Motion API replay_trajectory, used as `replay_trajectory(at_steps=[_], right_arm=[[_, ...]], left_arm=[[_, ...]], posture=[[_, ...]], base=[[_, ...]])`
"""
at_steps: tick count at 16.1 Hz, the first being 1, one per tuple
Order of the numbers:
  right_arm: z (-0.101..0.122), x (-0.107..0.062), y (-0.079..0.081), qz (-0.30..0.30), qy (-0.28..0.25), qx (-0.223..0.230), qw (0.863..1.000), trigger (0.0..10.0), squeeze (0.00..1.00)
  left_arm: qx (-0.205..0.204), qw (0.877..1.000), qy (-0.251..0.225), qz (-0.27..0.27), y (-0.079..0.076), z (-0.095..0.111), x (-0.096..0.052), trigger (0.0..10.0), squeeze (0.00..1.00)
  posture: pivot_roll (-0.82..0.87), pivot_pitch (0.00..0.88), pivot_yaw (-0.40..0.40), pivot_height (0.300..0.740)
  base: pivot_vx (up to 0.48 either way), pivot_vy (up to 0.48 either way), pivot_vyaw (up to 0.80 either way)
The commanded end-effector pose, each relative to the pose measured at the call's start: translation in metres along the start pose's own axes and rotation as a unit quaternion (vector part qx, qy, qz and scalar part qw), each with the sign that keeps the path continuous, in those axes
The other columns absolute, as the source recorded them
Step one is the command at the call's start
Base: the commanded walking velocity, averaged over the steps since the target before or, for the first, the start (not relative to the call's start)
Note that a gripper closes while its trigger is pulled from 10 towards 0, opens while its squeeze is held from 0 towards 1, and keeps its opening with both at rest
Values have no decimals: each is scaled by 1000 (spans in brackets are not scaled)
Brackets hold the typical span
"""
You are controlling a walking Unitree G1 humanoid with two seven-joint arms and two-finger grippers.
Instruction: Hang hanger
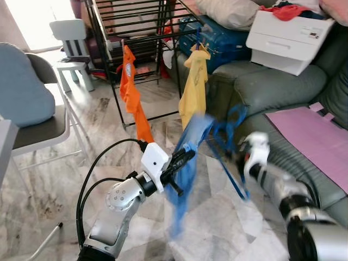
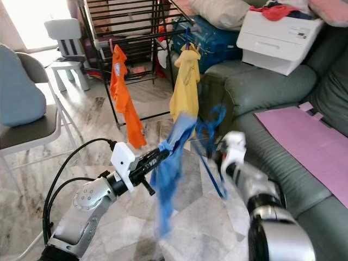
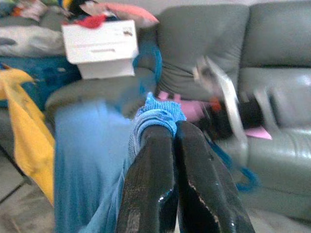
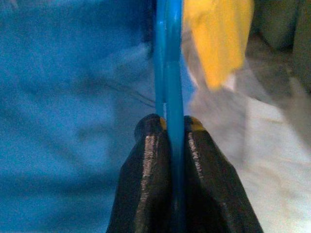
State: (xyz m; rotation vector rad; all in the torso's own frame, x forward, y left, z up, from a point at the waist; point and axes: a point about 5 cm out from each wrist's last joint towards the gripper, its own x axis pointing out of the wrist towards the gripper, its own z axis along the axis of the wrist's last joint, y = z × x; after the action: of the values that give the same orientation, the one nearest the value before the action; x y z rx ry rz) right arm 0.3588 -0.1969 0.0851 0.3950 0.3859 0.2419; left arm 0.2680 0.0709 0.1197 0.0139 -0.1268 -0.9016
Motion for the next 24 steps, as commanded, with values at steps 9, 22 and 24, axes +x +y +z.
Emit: replay_trajectory(at_steps=[9,22,24], right_arm=[[92,20,83,83,-212,10,974,10000,0],[72,20,89,43,-234,-206,949,10000,0],[66,24,75,-11,-200,-130,971,10000,0]], left_arm=[[-22,999,34,-17,-8,-21,0,10000,0],[-41,998,41,-4,-13,-31,6,10000,0],[-35,999,40,0,-11,-30,8,10000,0]], posture=[[-94,0,-4,740],[-100,0,-15,740],[-99,0,-15,740]], base=[[0,0,0],[0,0,0],[0,0,0]])
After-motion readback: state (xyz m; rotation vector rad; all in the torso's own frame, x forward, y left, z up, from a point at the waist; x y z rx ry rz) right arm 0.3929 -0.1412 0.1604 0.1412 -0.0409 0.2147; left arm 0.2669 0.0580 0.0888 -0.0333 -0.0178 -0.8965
